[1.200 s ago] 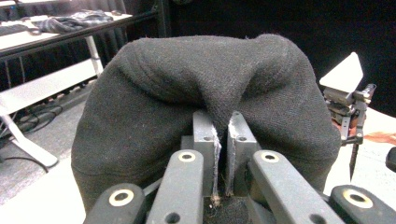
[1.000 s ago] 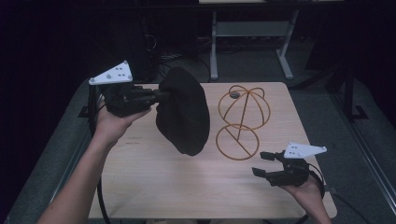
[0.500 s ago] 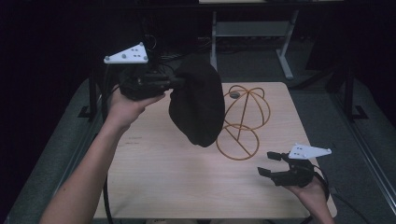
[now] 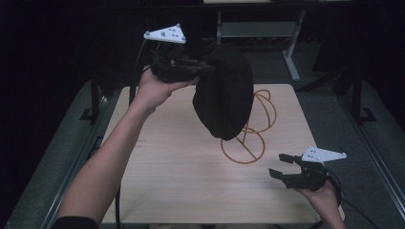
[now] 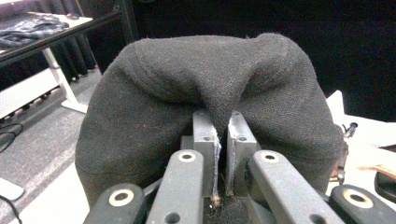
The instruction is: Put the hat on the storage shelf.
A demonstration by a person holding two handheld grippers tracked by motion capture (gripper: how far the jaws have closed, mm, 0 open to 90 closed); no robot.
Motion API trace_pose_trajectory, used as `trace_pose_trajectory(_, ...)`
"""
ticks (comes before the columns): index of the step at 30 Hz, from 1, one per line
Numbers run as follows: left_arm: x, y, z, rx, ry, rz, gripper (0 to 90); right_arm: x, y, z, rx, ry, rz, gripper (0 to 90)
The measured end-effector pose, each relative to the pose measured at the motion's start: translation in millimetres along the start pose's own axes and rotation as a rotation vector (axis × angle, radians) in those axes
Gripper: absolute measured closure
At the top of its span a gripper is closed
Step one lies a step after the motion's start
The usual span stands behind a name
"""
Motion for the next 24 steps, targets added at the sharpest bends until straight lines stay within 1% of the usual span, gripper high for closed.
trace_pose_trajectory(3, -12.3, -1.1, -6.6, -0.012, 0.022, 0.008, 85.4, 1.1, -0.6, 0.1, -0.001, -0.005, 0.001, 25.7)
trace_pose_trajectory(7, -29.0, -4.2, -14.0, -0.015, 0.047, 0.030, 85.4, 3.5, -1.4, 0.8, -0.013, -0.011, 0.002, 25.7)
trace_pose_trajectory(10, -41.5, -6.3, -16.1, -0.013, 0.069, 0.044, 85.4, 4.7, -3.0, 2.0, -0.015, -0.016, 0.003, 25.7)
trace_pose_trajectory(13, -57.9, -8.0, -16.7, -0.019, 0.103, 0.049, 85.4, 4.9, -4.0, 3.0, -0.018, -0.017, -0.001, 25.7)
trace_pose_trajectory(14, -57.9, -8.0, -16.7, -0.019, 0.103, 0.049, 85.4, 4.8, -4.3, 3.4, -0.021, -0.015, -0.004, 25.8)
trace_pose_trajectory(15, -68.5, -8.5, -16.2, -0.010, 0.119, 0.058, 85.3, 4.6, -4.6, 3.7, -0.022, -0.014, -0.006, 25.8)
trace_pose_trajectory(18, -83.5, -9.6, -14.9, 0.001, 0.143, 0.063, 85.3, 4.2, -5.0, 4.0, -0.020, -0.014, -0.008, 25.8)
trace_pose_trajectory(19, -83.5, -9.6, -14.9, 0.001, 0.143, 0.063, 85.3, 4.2, -5.0, 4.0, -0.020, -0.014, -0.008, 25.8)
trace_pose_trajectory(20, -93.5, -9.4, -14.0, 0.001, 0.158, 0.067, 85.3, 4.3, -5.4, 4.4, -0.026, -0.015, -0.010, 25.8)
trace_pose_trajectory(21, -93.5, -9.4, -14.0, 0.001, 0.158, 0.067, 85.3, 4.3, -5.5, 4.6, -0.027, -0.014, -0.011, 25.8)
trace_pose_trajectory(22, -103.5, -9.5, -13.5, 0.003, 0.169, 0.065, 85.3, 4.0, -5.7, 4.9, -0.028, -0.015, -0.013, 25.8)
trace_pose_trajectory(23, -103.5, -9.5, -13.5, 0.003, 0.169, 0.065, 85.3, 3.6, -5.9, 5.1, -0.029, -0.016, -0.015, 25.8)
trace_pose_trajectory(24, -113.1, -10.6, -13.3, 0.009, 0.180, 0.073, 85.3, 3.0, -6.1, 5.4, -0.032, -0.012, -0.017, 25.7)
Point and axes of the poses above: each handheld gripper's, and its own axes: x roughly backward along the jaws, z roughly out of its underside, y roughly to its left, the point moved 3 cm from there along -x, roughly forward along the jaws, and after that the axes turned 15 degrees about -z, right-handed, at the moved point
